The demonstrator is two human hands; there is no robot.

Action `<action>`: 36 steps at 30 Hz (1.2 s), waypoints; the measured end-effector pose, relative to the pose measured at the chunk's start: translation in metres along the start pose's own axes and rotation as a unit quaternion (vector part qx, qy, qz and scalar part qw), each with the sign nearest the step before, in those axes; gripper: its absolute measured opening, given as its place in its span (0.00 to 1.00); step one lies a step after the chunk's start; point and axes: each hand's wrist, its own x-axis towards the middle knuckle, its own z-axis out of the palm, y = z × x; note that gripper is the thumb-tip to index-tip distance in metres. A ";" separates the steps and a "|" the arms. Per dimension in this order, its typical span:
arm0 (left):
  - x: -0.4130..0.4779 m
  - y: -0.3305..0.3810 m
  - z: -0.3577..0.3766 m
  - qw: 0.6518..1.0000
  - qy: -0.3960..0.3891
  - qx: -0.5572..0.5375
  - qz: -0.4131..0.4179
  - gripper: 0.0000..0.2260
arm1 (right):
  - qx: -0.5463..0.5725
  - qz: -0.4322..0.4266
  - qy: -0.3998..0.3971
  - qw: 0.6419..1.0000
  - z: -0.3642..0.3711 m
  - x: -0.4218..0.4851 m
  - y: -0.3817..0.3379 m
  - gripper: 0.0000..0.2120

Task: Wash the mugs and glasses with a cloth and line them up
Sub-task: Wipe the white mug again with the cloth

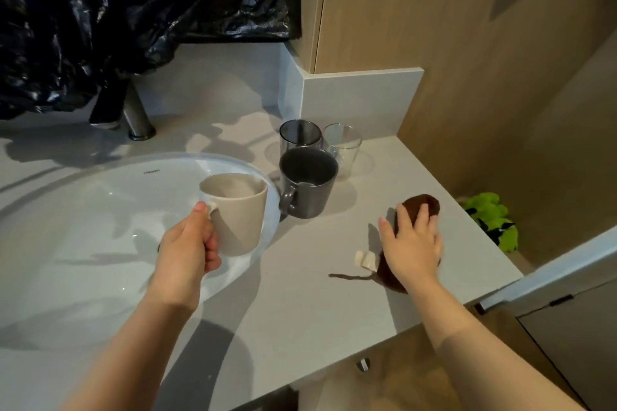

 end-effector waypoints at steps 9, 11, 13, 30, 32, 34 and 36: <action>-0.020 -0.004 -0.015 0.999 0.049 0.002 -0.015 0.21 | -0.020 -0.222 -0.045 0.974 0.021 -0.052 -0.045 0.21; -0.021 -0.004 -0.024 0.999 0.050 0.009 -0.012 0.21 | -0.016 -0.225 -0.035 0.974 0.026 -0.070 -0.050 0.21; -0.024 -0.004 -0.033 0.999 0.048 0.010 -0.010 0.21 | -0.009 -0.246 -0.045 0.968 0.033 -0.089 -0.062 0.22; -0.046 0.013 -0.115 0.995 0.100 -0.006 0.010 0.21 | 0.431 -0.179 -0.054 0.883 0.053 -0.172 -0.158 0.16; -0.049 0.013 -0.123 0.995 0.099 -0.008 0.010 0.21 | 0.357 -0.197 0.002 0.913 0.048 -0.163 -0.142 0.15; -0.053 0.013 -0.130 0.995 0.099 -0.012 0.011 0.21 | 0.253 -0.205 -0.016 0.945 0.052 -0.162 -0.129 0.16; -0.058 0.012 -0.136 0.995 0.101 -0.015 0.015 0.21 | 0.118 -0.243 -0.045 0.962 0.063 -0.175 -0.124 0.20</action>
